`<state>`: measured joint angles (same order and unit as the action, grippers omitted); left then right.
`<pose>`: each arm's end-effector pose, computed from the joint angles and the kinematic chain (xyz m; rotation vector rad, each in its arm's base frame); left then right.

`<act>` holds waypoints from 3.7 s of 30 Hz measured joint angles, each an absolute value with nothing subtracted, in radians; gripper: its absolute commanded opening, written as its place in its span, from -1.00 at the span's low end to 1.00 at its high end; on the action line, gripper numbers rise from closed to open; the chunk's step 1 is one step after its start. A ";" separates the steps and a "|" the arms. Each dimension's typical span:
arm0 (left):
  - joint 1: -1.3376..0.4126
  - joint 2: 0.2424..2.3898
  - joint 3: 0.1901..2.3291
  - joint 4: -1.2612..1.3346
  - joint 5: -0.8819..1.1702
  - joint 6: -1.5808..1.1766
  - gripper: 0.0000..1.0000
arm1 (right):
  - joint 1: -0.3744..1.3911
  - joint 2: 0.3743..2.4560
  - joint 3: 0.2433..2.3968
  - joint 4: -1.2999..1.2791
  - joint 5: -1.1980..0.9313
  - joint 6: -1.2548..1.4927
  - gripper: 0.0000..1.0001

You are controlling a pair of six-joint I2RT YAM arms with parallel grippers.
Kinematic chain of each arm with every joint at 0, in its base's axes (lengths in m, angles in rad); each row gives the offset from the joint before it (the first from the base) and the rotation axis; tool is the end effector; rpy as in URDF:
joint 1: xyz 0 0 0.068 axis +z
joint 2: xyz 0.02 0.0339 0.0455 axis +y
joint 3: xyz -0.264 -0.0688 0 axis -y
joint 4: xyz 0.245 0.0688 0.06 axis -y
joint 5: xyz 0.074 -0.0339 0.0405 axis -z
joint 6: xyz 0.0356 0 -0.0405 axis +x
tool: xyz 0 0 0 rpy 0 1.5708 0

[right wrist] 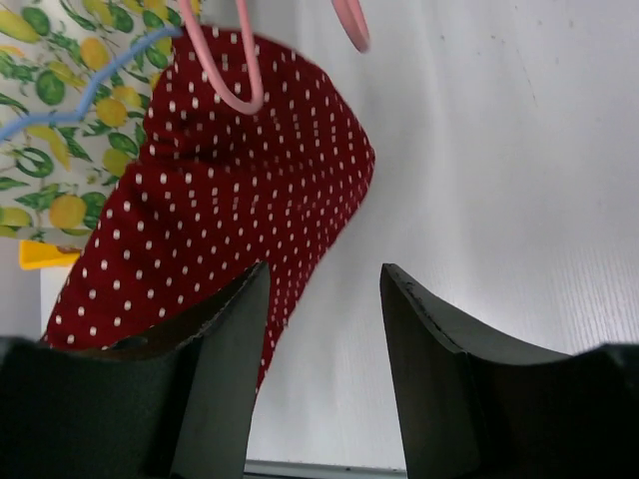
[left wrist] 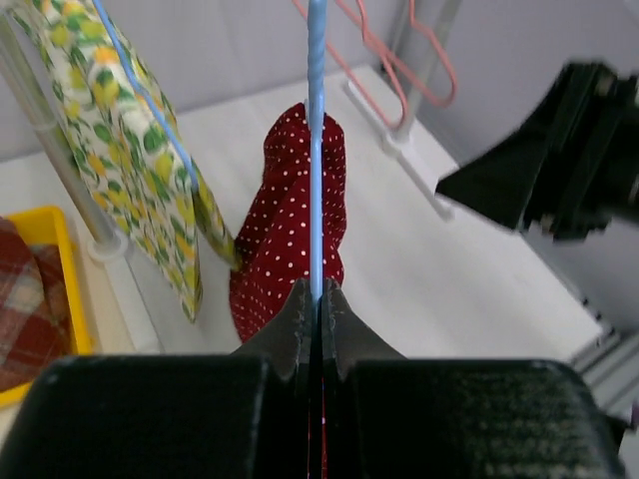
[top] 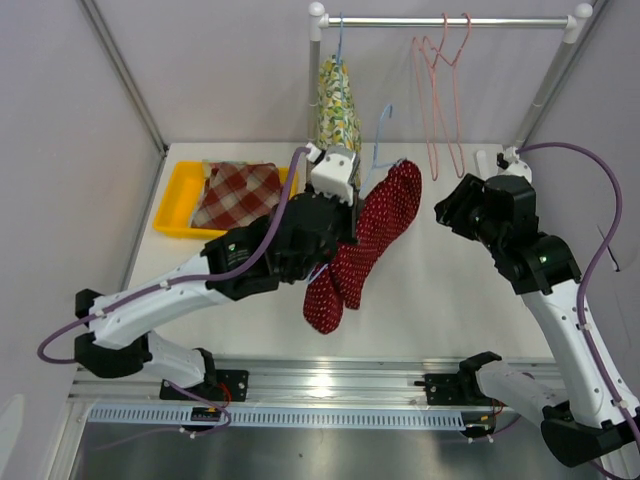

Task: Place the skirt on the hanger

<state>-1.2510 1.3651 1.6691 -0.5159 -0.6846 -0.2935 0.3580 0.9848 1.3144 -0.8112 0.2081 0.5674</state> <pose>0.1098 -0.2599 0.4812 0.3477 1.7286 -0.5225 0.1738 0.0572 0.4191 0.3443 2.0318 0.3639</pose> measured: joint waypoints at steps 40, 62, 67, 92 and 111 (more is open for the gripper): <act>-0.921 1.777 2.102 -0.542 -0.528 -0.304 -1.00 | 0.308 1.035 1.493 -0.842 0.115 0.474 0.11; -0.789 1.937 2.393 -0.345 -0.480 -0.196 -1.00 | 0.295 1.035 1.499 -0.841 0.116 0.443 0.10; -0.723 1.976 2.393 -0.368 -0.360 -0.229 -1.00 | 0.294 1.036 1.498 -0.841 0.116 0.443 0.10; -0.714 1.859 2.079 -0.323 -0.136 -0.258 0.25 | 0.289 1.021 1.420 -0.832 0.114 0.443 0.11; -0.812 1.058 1.449 -0.336 -0.178 -0.228 0.38 | 0.286 0.944 1.288 -0.781 0.054 0.416 0.73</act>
<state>-0.8116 1.0584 1.4490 -0.3363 -0.1776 -0.2279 0.2859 0.9443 1.2884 -0.7811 0.0540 0.4156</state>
